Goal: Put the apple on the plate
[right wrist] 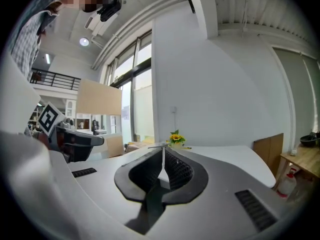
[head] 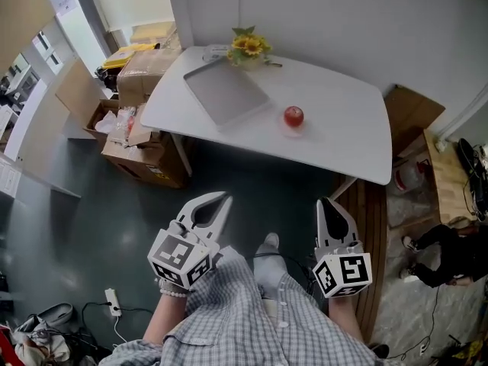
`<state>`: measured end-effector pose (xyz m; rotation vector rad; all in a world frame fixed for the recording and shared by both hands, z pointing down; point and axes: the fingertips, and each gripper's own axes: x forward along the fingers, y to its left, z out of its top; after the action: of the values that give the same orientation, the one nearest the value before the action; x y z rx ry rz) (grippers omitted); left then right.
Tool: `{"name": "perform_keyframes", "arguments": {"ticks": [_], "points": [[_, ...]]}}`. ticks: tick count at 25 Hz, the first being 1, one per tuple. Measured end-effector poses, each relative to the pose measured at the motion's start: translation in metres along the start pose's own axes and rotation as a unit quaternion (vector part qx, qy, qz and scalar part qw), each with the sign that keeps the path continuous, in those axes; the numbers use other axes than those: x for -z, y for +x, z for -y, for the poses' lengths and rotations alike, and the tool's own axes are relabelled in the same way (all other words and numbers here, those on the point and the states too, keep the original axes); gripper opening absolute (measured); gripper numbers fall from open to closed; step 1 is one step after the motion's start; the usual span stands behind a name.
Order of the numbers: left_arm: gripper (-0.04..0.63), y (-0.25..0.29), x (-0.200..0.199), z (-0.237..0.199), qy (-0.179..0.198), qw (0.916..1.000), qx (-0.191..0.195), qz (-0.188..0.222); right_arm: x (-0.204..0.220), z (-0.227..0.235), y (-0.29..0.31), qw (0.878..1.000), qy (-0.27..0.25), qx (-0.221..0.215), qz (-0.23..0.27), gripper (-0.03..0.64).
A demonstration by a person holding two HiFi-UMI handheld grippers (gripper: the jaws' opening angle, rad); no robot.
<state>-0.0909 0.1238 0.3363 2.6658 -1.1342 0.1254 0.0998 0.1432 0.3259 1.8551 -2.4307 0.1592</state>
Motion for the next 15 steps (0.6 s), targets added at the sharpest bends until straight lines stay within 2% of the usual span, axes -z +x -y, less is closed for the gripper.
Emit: {"name": "perform_keyframes", "arguments": {"ticks": [15], "points": [[0.009, 0.124, -0.029, -0.028, -0.029, 0.9989, -0.035, 0.003, -0.014, 0.095, 0.105, 0.998, -0.023, -0.046, -0.021, 0.029]]}}
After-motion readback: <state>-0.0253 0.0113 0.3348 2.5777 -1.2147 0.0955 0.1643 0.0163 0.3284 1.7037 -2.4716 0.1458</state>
